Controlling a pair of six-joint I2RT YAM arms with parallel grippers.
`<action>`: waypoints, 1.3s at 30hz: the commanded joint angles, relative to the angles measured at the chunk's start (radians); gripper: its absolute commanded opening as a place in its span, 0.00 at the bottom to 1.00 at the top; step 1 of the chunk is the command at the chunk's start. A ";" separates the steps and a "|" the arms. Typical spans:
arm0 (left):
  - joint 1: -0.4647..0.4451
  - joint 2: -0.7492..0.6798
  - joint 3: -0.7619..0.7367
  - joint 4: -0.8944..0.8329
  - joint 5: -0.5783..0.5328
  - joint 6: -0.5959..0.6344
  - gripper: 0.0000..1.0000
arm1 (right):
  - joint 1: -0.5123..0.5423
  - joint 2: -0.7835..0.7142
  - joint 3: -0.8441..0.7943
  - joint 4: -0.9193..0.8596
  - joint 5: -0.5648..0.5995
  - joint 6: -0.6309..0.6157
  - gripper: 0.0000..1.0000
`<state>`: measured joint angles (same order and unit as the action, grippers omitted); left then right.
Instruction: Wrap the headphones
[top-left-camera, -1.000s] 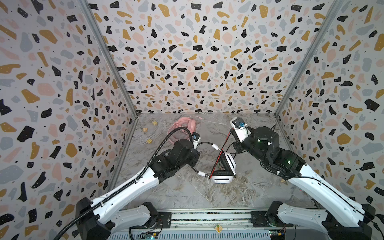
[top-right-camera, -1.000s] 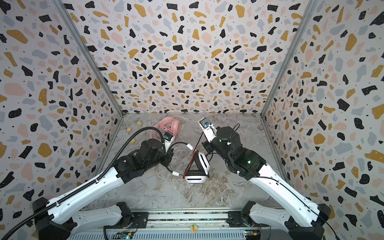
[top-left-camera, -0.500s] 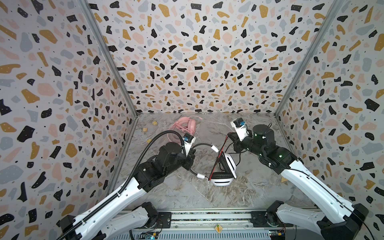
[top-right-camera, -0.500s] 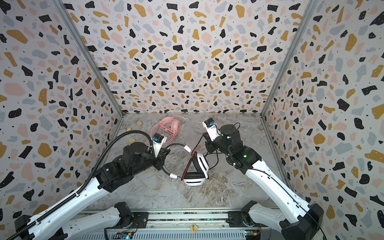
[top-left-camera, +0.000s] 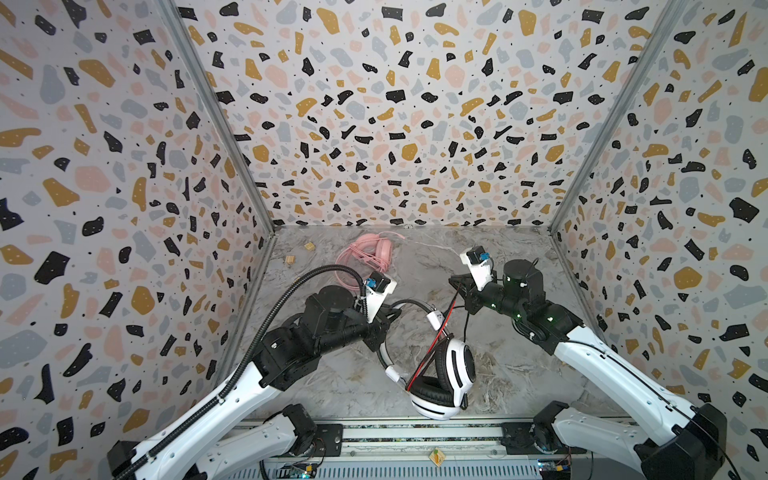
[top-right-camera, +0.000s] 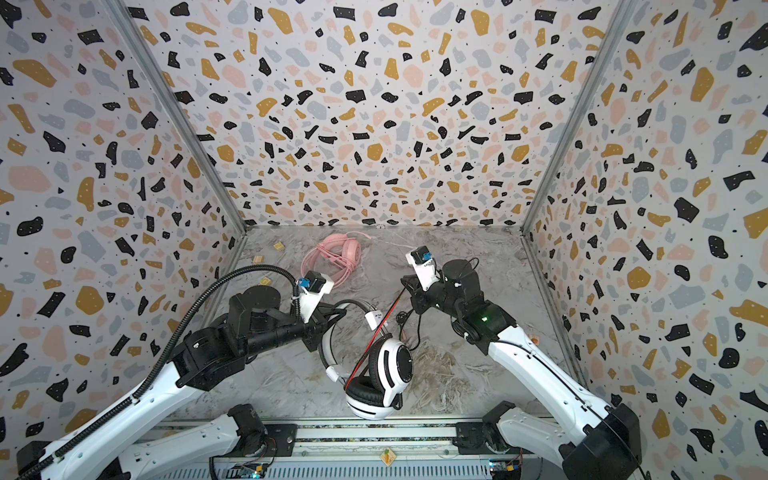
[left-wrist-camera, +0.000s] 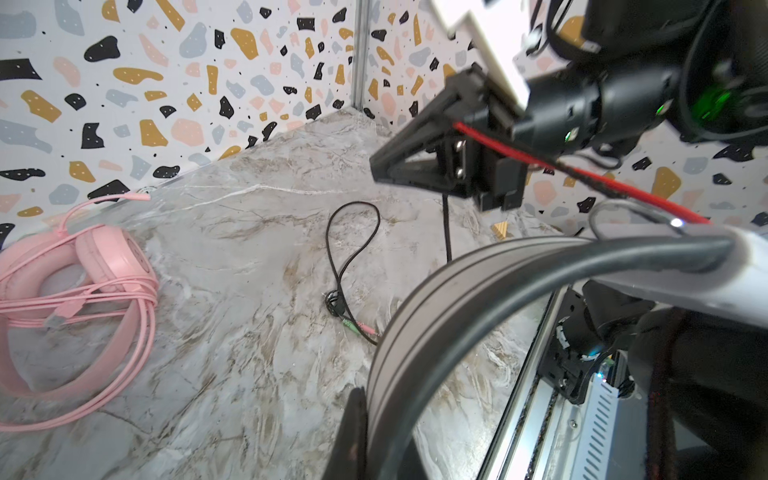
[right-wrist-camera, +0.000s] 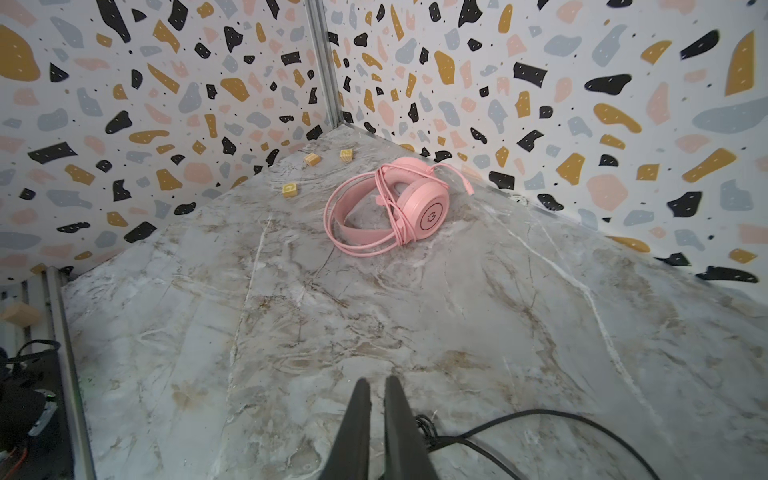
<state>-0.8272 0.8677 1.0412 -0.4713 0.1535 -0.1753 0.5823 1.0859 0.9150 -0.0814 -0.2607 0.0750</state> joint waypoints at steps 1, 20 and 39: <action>-0.005 -0.032 0.079 0.149 0.065 -0.086 0.00 | -0.007 -0.011 -0.045 0.092 -0.069 0.058 0.12; -0.006 0.006 0.151 0.269 -0.128 -0.304 0.00 | 0.032 0.026 -0.290 0.451 -0.217 0.258 0.17; 0.018 0.022 0.184 0.305 -0.420 -0.403 0.00 | 0.086 0.050 -0.407 0.526 -0.201 0.278 0.14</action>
<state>-0.8196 0.9131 1.1622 -0.3107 -0.2050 -0.5255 0.6601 1.1530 0.5148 0.4385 -0.4744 0.3584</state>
